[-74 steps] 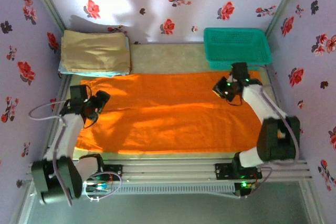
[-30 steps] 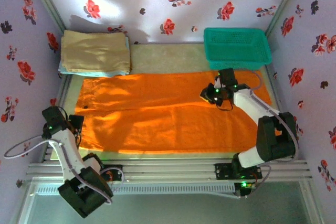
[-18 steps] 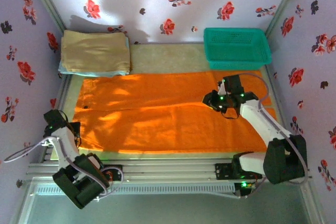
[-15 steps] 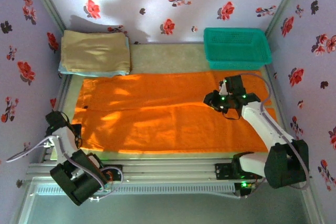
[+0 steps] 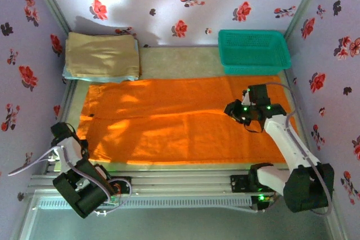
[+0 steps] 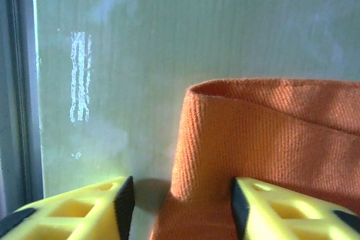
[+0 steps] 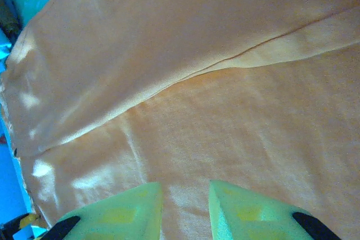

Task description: Fold and stack the trousers

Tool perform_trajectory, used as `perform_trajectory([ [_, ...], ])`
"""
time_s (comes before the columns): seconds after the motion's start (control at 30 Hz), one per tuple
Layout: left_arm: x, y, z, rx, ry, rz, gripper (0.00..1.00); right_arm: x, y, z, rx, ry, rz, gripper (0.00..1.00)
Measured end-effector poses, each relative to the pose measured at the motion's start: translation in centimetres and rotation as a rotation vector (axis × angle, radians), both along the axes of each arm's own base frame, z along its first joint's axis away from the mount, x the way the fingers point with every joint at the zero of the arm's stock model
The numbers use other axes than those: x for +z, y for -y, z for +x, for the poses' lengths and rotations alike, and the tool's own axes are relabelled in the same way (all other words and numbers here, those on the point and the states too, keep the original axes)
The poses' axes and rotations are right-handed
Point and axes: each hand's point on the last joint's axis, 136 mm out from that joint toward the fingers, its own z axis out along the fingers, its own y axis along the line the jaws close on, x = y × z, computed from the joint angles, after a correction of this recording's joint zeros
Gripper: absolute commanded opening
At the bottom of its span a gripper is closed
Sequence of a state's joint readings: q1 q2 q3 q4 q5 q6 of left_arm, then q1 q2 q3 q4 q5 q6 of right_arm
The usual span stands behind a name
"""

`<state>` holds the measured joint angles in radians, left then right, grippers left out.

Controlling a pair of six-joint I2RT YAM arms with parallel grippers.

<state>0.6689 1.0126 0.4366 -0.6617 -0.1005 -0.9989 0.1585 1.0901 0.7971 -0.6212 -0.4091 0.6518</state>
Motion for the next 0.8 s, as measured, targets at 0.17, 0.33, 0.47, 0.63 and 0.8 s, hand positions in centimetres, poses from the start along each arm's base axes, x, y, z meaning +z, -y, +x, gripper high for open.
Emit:
perform_trajectory([
  [0.17,1.1,-0.6,1.2,-0.011,0.075,0.042,0.16,0.8,2.5,-0.7,-0.090,0.021,-0.074,0.39],
  [0.33,3.3,-0.4,2.8,-0.031,0.180,0.044,0.01,2.2,6.5,-1.4,-0.268,0.031,-0.082,0.00],
  [0.47,5.1,0.0,4.2,-0.056,0.263,0.031,0.00,1.3,8.0,-2.9,-0.351,-0.070,-0.047,0.00],
  [0.63,6.3,0.6,5.2,-0.086,0.328,0.004,0.00,-0.4,7.8,-6.0,-0.365,-0.196,-0.041,0.11],
  [0.8,7.1,1.0,5.9,-0.110,0.372,-0.008,0.00,-2.5,7.8,-9.7,-0.399,-0.318,-0.058,0.20],
])
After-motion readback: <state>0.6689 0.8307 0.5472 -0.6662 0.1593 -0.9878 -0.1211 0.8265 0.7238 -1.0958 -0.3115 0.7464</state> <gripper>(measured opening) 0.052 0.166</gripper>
